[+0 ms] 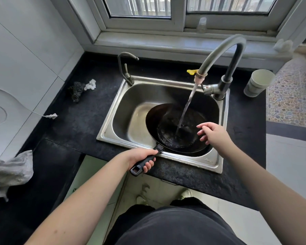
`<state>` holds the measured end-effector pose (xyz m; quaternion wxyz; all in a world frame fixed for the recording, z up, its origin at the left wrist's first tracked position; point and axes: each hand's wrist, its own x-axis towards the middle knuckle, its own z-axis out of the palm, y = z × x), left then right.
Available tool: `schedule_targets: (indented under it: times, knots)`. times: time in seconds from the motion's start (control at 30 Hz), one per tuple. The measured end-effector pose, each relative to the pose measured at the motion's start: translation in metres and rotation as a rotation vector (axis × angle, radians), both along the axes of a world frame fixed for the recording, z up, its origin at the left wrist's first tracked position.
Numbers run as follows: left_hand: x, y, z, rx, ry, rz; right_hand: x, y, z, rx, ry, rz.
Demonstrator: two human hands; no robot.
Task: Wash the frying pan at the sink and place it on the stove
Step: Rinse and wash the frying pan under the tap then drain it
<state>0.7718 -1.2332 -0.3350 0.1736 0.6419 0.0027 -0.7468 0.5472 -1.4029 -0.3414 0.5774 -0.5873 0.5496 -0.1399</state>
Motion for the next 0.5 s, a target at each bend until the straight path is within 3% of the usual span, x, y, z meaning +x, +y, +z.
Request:
schedule_targets:
  times: [0.27, 0.5]
  knots:
    - [0.005, 0.008, -0.005, -0.041, 0.061, 0.040, 0.030, 0.067, 0.001, 0.017, 0.012, 0.076]
    - [0.005, 0.017, -0.004, -0.131, 0.126, 0.023, 0.070, 0.127, -0.013, 0.243, 0.047, -0.053]
